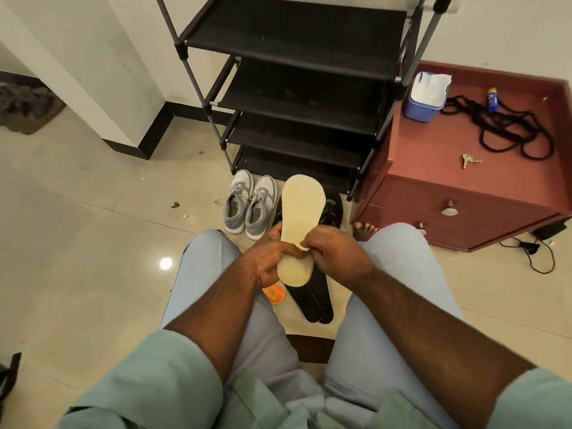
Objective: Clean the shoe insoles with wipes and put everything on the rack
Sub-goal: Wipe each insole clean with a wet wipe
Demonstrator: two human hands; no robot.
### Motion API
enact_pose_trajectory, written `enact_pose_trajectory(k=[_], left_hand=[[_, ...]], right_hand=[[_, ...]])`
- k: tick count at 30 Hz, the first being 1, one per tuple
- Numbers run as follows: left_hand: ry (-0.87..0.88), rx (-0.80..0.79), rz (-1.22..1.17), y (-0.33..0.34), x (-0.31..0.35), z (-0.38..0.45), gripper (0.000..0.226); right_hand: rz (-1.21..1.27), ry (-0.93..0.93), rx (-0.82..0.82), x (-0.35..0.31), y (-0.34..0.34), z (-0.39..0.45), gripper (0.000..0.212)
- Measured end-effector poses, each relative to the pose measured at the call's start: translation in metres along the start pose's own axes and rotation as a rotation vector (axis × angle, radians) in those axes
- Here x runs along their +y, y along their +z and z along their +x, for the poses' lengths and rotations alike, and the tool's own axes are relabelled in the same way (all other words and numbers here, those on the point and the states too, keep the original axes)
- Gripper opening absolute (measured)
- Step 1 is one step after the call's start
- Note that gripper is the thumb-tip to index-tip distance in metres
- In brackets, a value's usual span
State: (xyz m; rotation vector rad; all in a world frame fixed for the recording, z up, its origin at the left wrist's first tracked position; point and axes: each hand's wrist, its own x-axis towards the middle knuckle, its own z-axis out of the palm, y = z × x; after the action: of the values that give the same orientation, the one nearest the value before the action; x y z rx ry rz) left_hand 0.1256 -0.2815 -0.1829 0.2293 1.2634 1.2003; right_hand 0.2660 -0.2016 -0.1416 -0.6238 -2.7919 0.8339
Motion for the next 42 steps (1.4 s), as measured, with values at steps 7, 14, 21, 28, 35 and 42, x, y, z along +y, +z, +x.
enact_pose_trajectory(k=[7, 14, 21, 28, 35, 42], left_hand=[[-0.009, 0.046, 0.071, 0.001, -0.002, 0.0, 0.064], [-0.004, 0.028, 0.105, 0.009, -0.002, -0.005, 0.055], [0.021, 0.022, 0.162, 0.007, -0.006, -0.004, 0.073], [0.027, 0.033, 0.149, 0.008, -0.003, -0.004, 0.078], [0.026, 0.017, 0.166, 0.009, -0.001, -0.004, 0.07], [0.06, 0.118, 0.07, 0.002, -0.002, 0.002, 0.074]], right_hand=[[0.034, 0.148, 0.097, 0.008, -0.004, 0.007, 0.019], [0.046, 0.245, 0.07, 0.013, -0.01, 0.005, 0.021], [0.024, 0.178, -0.1, 0.005, -0.003, 0.001, 0.022], [0.046, 0.183, -0.051, 0.01, -0.007, 0.002, 0.02], [0.033, 0.264, 0.074, 0.016, -0.005, 0.008, 0.019], [0.05, 0.2, -0.07, 0.011, 0.001, 0.002, 0.019]])
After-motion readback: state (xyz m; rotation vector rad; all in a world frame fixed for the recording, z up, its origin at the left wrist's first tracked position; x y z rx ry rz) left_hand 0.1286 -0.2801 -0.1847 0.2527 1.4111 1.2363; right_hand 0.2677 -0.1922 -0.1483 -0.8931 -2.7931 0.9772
